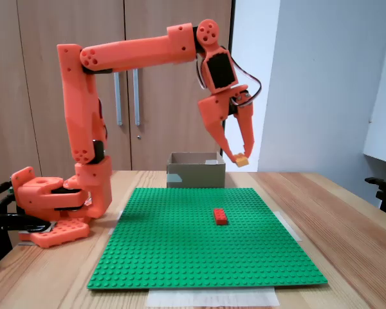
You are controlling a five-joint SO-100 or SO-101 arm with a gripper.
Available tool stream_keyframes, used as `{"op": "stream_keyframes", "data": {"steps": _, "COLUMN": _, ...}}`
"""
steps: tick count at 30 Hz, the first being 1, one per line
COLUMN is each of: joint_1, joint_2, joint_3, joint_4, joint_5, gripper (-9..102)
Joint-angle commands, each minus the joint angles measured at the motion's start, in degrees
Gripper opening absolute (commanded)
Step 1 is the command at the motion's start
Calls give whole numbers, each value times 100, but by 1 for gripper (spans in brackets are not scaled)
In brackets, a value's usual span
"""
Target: Pick the yellow lego block and put it in the box.
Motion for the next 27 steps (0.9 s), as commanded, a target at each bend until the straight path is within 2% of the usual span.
{"op": "stream_keyframes", "data": {"steps": 1, "joint_1": -176, "joint_2": 1151, "joint_3": -229, "joint_4": 272, "joint_5": 44, "gripper": -1}}
{"op": "stream_keyframes", "data": {"steps": 9, "joint_1": -721, "joint_2": 1863, "joint_3": 167, "joint_4": 299, "joint_5": 149, "gripper": -1}}
{"op": "stream_keyframes", "data": {"steps": 21, "joint_1": -1969, "joint_2": 1951, "joint_3": 562, "joint_4": -466, "joint_5": 246, "gripper": -1}}
{"op": "stream_keyframes", "data": {"steps": 27, "joint_1": -2408, "joint_2": 1960, "joint_3": 1090, "joint_4": -1169, "joint_5": 202, "gripper": -1}}
